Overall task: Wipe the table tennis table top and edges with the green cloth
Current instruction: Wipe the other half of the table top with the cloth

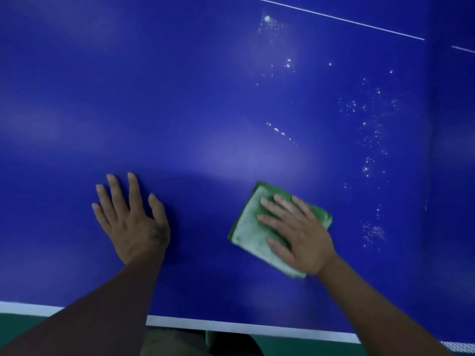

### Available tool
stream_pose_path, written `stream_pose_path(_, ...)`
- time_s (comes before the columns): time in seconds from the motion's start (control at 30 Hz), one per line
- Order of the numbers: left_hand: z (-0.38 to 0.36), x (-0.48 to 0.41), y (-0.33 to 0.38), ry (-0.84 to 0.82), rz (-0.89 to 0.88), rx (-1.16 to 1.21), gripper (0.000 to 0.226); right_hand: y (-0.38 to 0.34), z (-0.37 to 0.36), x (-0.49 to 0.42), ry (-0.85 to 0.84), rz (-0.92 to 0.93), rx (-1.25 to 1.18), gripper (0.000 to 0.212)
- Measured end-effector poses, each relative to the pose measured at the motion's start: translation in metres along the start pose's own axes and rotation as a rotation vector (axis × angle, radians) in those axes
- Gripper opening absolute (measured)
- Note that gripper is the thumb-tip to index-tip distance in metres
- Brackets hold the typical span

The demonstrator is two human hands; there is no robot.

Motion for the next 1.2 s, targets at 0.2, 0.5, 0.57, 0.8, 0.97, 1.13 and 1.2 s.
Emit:
stream_pose_path(0.2,-0.001,0.001,0.000,0.030,-0.014,-0.007,0.064,0.070,0.047,-0.106,0.111,-0.079,0.025,0.049)
stream_pose_path(0.5,0.003,0.000,0.002,-0.029,-0.016,0.029,0.066,0.057,0.052,-0.126,0.233,-0.299,0.076,0.054)
stream_pose_path(0.57,0.002,-0.003,0.006,-0.039,-0.006,0.025,0.067,0.029,0.030,-0.103,0.242,-0.316,0.067,0.054)
stream_pose_path(0.8,0.007,-0.095,0.089,-0.036,-0.227,0.066,0.068,-0.025,-0.006,-0.092,0.248,-0.364,0.049,0.051)
stream_pose_path(0.97,0.001,-0.179,0.149,0.080,-0.341,0.008,0.059,0.008,0.021,-0.154,0.290,-0.334,0.063,0.051)
stream_pose_path(1.13,-0.004,-0.201,0.165,0.103,-0.306,0.022,0.061,0.052,0.054,-0.231,0.371,-0.516,0.094,0.052)
stream_pose_path(1.2,-0.004,-0.201,0.164,0.114,-0.298,0.026,0.060,0.057,0.058,-0.258,0.412,-0.661,0.077,0.055)
Point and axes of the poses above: each hand's wrist, its own x-axis away from the middle knuckle, its own z-axis out of the back of the hand, y = z × x, the point moved 5 cm from there along -x, towards the middle knuckle, and after that the axes turned 8 degrees about -x, right-handed, at the moved point
